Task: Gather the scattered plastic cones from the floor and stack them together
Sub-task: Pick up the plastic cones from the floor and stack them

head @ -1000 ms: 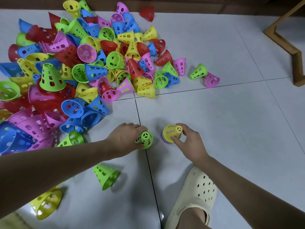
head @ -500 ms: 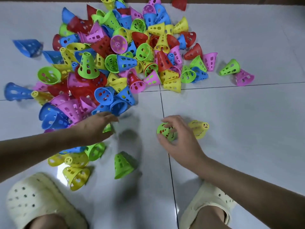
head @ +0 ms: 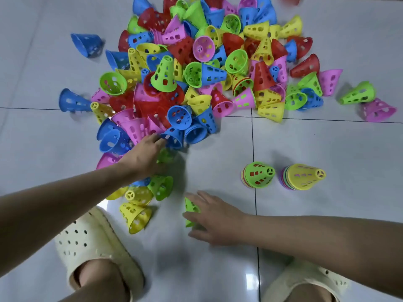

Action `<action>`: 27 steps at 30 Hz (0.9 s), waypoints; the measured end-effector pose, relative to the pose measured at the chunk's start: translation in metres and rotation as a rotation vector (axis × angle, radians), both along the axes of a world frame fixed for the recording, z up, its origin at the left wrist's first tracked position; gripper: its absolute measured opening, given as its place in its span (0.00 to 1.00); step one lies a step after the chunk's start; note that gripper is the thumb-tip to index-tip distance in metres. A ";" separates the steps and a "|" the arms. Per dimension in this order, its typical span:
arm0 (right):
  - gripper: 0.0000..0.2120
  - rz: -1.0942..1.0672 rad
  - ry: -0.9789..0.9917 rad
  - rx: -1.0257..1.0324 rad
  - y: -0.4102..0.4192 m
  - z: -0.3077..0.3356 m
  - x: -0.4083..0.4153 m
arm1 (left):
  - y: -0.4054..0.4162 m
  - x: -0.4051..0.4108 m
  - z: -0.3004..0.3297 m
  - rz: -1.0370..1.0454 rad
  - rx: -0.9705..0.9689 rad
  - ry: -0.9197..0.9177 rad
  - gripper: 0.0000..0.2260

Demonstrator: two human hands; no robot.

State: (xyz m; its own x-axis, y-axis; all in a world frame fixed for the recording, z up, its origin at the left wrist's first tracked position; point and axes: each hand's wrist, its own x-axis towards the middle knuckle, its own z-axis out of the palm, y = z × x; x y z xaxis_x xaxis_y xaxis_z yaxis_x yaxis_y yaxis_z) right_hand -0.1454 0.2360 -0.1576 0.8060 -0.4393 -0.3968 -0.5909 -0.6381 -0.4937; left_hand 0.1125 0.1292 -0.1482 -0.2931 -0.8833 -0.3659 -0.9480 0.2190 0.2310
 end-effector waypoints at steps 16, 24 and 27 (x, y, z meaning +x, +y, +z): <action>0.40 -0.527 0.150 0.330 -0.016 -0.007 -0.027 | 0.017 -0.018 -0.004 0.141 0.156 0.010 0.31; 0.20 -0.648 0.068 0.414 -0.017 0.017 -0.051 | 0.010 -0.041 0.010 0.013 0.035 0.263 0.35; 0.15 -0.803 -0.102 0.480 -0.016 0.043 -0.067 | 0.008 -0.055 0.027 -0.013 0.019 0.399 0.35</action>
State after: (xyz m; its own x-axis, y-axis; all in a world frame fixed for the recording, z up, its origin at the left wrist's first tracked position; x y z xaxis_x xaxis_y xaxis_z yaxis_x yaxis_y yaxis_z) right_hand -0.2129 0.2204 -0.1143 0.3736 -0.6865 -0.6238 -0.7047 0.2273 -0.6721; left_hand 0.0573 0.1367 -0.1214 -0.4267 -0.8729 -0.2368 -0.7800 0.2226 0.5849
